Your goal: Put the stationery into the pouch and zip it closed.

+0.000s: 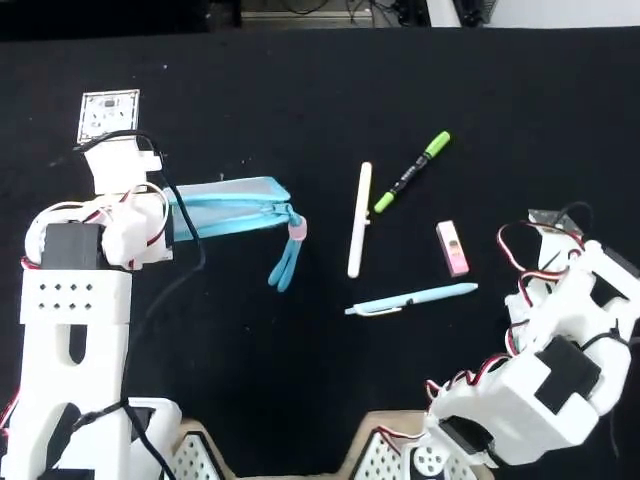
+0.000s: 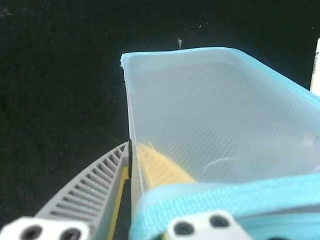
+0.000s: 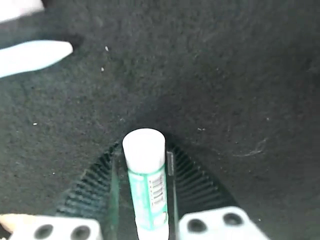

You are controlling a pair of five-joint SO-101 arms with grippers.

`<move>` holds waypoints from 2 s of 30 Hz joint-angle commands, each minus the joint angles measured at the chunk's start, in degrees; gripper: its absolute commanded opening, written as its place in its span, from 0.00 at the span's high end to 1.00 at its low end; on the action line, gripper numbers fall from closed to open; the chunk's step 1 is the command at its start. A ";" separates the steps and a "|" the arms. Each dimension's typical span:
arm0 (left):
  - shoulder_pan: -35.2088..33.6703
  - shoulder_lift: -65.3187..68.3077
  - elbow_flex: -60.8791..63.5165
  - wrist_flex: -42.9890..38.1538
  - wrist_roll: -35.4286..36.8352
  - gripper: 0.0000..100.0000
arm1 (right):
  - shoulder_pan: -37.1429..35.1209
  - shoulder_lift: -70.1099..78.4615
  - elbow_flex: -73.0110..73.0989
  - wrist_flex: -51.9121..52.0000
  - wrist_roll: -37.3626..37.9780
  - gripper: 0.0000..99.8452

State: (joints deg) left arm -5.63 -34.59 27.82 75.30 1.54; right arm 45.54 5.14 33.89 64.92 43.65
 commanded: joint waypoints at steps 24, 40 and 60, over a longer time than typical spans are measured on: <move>0.40 0.79 2.15 0.44 0.44 0.97 | -26.37 -55.43 -3.03 22.24 -19.87 0.99; 0.40 0.79 2.15 0.35 0.44 0.97 | -44.66 -61.93 -6.99 16.97 -46.42 0.99; 0.40 0.79 2.15 0.26 0.44 0.97 | -81.67 -69.85 0.04 -14.86 -51.16 0.99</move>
State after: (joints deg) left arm -5.63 -34.59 27.82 75.30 1.54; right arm -31.82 -63.69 34.07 56.92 -7.34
